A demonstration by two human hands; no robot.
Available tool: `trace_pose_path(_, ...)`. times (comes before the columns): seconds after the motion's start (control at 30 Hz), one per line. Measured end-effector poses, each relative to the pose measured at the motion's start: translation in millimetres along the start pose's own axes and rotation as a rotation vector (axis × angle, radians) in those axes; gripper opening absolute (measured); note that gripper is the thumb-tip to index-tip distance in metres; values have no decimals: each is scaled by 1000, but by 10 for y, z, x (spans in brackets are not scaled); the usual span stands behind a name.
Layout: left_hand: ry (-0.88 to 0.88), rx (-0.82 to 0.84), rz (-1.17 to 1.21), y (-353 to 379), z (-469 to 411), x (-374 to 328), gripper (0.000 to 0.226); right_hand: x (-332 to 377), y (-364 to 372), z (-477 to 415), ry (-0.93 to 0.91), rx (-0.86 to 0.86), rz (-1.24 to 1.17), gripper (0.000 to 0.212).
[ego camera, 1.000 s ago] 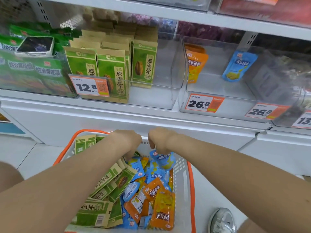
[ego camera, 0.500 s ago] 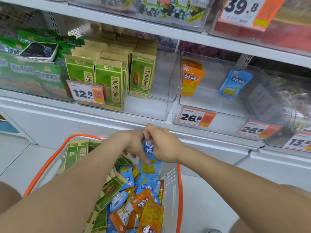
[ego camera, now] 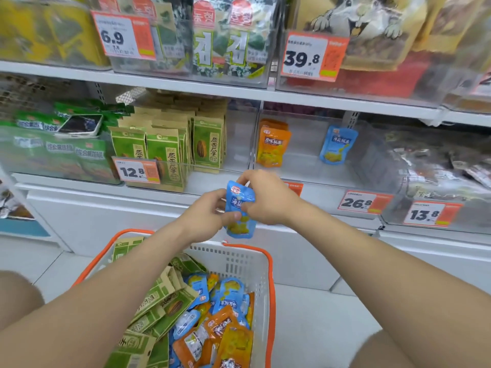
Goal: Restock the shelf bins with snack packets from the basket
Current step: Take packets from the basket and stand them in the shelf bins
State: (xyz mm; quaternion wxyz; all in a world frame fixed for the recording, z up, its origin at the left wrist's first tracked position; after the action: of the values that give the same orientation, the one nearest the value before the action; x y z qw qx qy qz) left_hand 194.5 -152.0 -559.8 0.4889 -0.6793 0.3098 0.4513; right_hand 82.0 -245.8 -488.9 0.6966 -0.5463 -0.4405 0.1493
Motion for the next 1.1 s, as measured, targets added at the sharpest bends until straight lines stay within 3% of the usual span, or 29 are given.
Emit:
trace_pose_path(0.13, 47, -18, 5, 64, -11, -229, 37, 50, -244, 30, 20, -117, 42, 34)
trace_pose_path(0.4, 83, -68, -15, 235, 9, -440, 49, 4, -583, 181, 80, -172, 98, 28)
trace_pose_path(0.57, 103, -219, -8, 175, -50, -639, 41, -132, -703, 181, 240, -269, -157, 50)
trace_pose_path(0.7, 143, -277, -34, 196, -75, -815, 30, -296, -616, 195, 356, -121, -496, 60)
trace_pose_path(0.8, 226, -267, -176, 281, -208, -970, 29, -502, -688, 209, 424, -99, -641, 62)
trace_pose_path(0.97, 411, -182, -565, 506, -485, -1193, 38, -1102, -916, 139, 508, -324, -901, 53)
trace_pose_path(1.1, 541, -80, -865, 694, -743, -1243, 38, -1626, -1082, 34, 459, -499, -856, 82)
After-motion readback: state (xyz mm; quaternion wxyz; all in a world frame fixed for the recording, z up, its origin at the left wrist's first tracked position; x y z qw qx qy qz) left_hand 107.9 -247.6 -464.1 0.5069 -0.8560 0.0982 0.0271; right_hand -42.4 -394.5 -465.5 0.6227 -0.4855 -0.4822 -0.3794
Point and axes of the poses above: each hand's wrist, its own z-axis away from the middle knuckle, its own y-axis out of the palm, x = y × z, the point moved 5 cm from there along -z, towards the middle knuckle, and after that the axes turned 10 degrees about y, right-handed, at the moved point
